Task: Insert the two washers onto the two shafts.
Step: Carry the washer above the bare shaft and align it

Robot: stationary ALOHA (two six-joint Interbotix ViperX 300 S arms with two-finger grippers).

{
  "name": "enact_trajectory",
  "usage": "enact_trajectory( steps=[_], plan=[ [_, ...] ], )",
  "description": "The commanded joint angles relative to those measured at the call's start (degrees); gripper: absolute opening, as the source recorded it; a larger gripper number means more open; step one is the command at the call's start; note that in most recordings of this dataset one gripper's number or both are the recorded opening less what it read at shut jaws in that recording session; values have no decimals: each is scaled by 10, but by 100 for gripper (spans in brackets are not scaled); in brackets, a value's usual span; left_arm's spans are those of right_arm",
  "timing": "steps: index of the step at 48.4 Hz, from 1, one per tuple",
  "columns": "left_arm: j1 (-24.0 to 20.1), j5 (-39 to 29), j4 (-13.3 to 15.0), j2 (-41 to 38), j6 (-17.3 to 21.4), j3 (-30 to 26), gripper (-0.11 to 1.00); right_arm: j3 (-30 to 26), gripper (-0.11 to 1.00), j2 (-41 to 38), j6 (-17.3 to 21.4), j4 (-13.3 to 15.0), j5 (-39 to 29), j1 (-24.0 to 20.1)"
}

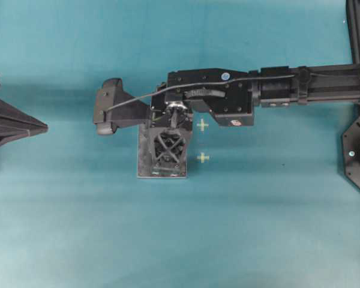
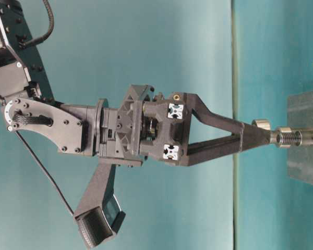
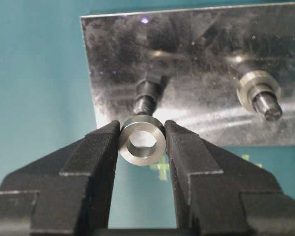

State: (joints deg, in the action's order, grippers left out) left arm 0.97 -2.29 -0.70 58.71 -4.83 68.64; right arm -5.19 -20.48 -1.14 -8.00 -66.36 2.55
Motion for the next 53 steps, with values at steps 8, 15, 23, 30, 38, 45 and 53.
enact_trajectory(
  steps=[8,15,23,30,38,45,53],
  plan=[
    [-1,4,-1,-3,-1,-6,0,-15,34,4,-5,-1,8,-4],
    [-1,4,-1,-3,-1,-6,0,-15,34,0,-6,-1,10,-4],
    [-1,4,-1,-3,0,-6,0,-15,34,-3,-7,4,12,-4],
    [-1,4,-1,-3,-1,-5,0,-15,34,-4,-8,4,11,-4],
    [-1,4,-1,-3,-1,-4,0,-15,34,-4,-9,4,14,-4],
    [-1,4,-1,-3,-1,-4,0,-15,34,-4,-9,4,13,-3],
    [-1,4,-1,-3,-1,-5,0,-19,34,-4,-9,4,12,-3]
  ],
)
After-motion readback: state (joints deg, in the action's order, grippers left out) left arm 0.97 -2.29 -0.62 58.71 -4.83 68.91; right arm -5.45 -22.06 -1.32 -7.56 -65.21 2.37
